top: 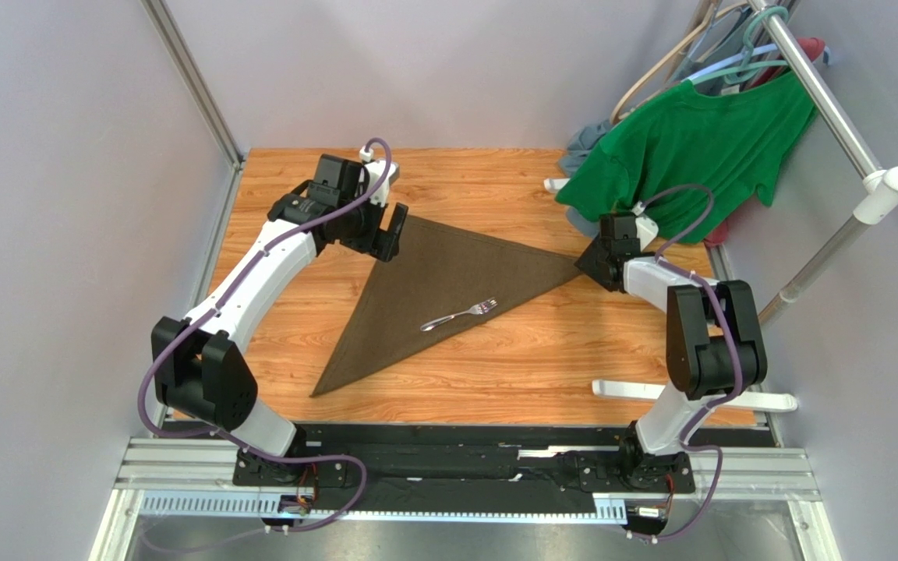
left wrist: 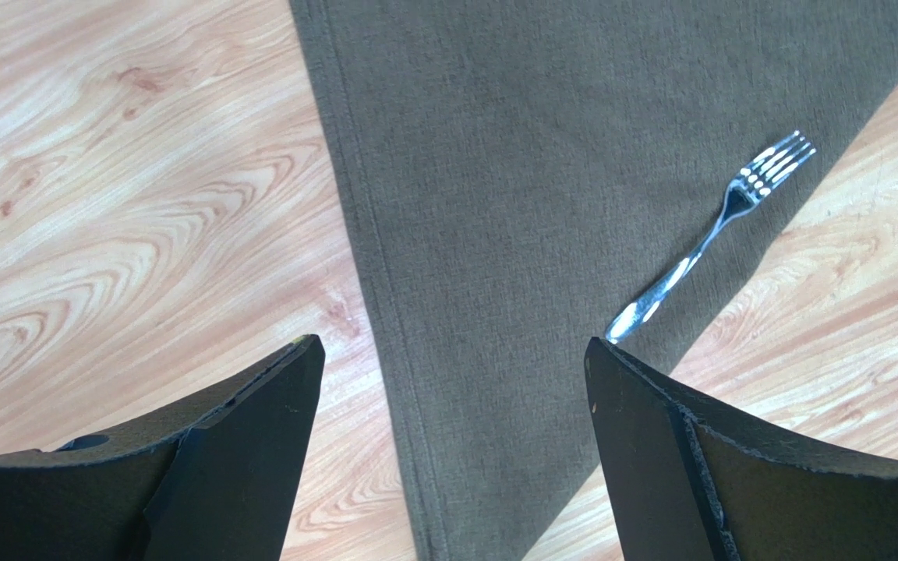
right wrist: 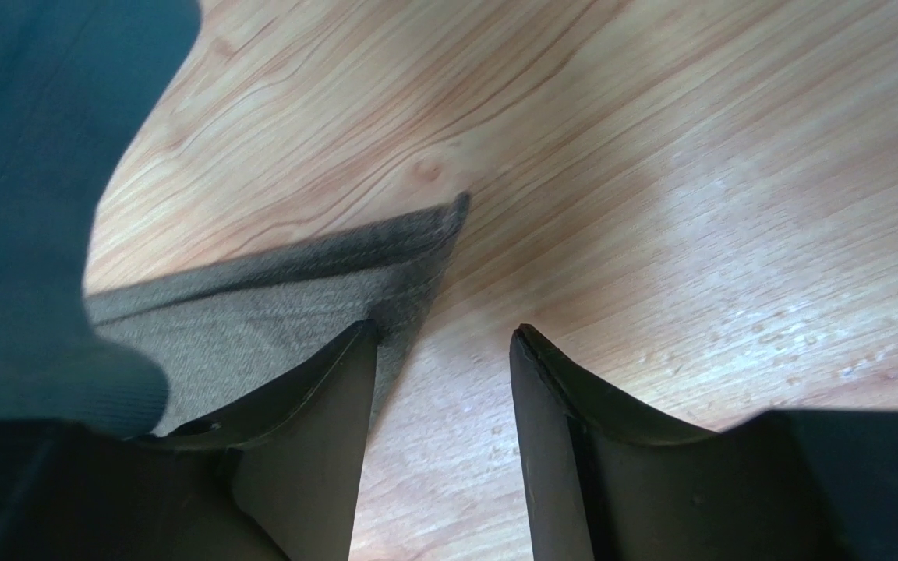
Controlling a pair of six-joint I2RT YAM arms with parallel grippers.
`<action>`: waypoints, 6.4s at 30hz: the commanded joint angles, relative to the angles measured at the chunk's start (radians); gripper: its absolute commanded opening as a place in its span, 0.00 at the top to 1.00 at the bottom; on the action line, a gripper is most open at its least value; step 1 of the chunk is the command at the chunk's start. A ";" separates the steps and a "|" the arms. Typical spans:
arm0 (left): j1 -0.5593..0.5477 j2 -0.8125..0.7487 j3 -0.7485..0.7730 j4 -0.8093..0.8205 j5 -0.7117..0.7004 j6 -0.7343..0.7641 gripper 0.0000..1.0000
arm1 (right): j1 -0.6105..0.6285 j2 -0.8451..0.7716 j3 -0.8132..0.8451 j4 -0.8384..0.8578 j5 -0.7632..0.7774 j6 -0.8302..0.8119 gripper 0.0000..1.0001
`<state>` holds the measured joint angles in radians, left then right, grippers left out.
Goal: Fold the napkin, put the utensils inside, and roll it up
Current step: Fold the napkin
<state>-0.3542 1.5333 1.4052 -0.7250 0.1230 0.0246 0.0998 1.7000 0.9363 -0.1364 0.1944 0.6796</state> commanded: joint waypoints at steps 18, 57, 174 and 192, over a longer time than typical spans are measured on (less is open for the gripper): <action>0.035 -0.027 0.005 0.033 0.041 -0.020 0.09 | -0.051 0.108 0.078 0.087 -0.006 -0.020 0.54; 0.040 -0.062 -0.008 0.047 0.081 -0.018 0.09 | -0.043 0.099 0.079 0.170 -0.099 0.009 1.00; 0.038 -0.111 0.014 0.009 0.109 -0.081 0.09 | 0.836 0.029 -0.043 0.452 -0.122 0.071 0.73; 0.248 -0.266 -0.066 0.116 0.082 -0.245 0.03 | 0.899 -0.053 0.090 0.294 -0.229 -0.265 0.46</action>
<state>-0.2298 1.3499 1.3705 -0.6819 0.1848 -0.1047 0.9699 1.5692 0.9073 0.2020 0.0677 0.5484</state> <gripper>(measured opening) 0.964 0.547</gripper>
